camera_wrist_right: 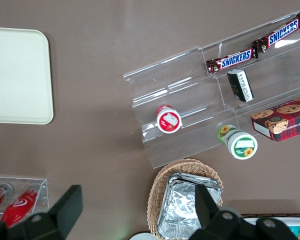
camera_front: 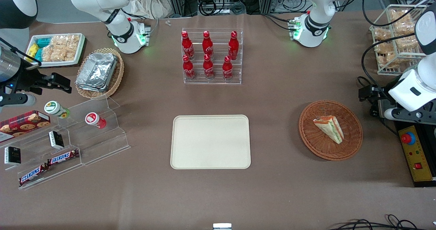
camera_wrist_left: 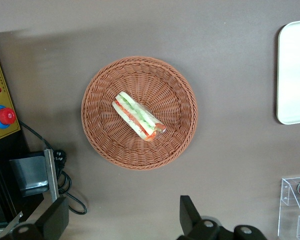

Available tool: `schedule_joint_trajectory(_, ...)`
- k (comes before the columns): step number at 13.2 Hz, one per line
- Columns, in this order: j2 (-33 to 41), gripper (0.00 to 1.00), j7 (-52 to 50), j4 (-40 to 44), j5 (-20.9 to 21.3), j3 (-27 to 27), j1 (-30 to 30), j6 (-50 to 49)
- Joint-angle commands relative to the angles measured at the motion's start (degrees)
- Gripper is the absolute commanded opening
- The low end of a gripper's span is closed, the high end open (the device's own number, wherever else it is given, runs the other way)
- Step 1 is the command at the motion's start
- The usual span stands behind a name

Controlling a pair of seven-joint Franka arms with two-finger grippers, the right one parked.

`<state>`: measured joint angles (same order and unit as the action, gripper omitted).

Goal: Place sandwich from basket to tray
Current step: 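Move the left gripper over the wrapped sandwich in the wicker basket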

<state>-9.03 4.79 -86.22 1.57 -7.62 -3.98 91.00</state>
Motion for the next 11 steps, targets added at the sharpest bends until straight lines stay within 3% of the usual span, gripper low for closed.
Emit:
schedule_joint_trajectory(1, -0.7, 1.0, 0.6, 1.2, -0.6, 0.9, 1.0, -0.5)
schedule_joint_trajectory(4, -2.2, 1.0, -0.4, 0.9, -0.4, 0.9, 1.1, -1.0)
schedule_joint_trajectory(6, -1.6, 1.0, -9.4, -6.1, -1.0, 1.1, 0.6, 2.1)
schedule_joint_trajectory(11, 0.5, 1.0, -40.8, -28.1, -0.4, 1.3, 0.5, 31.7)
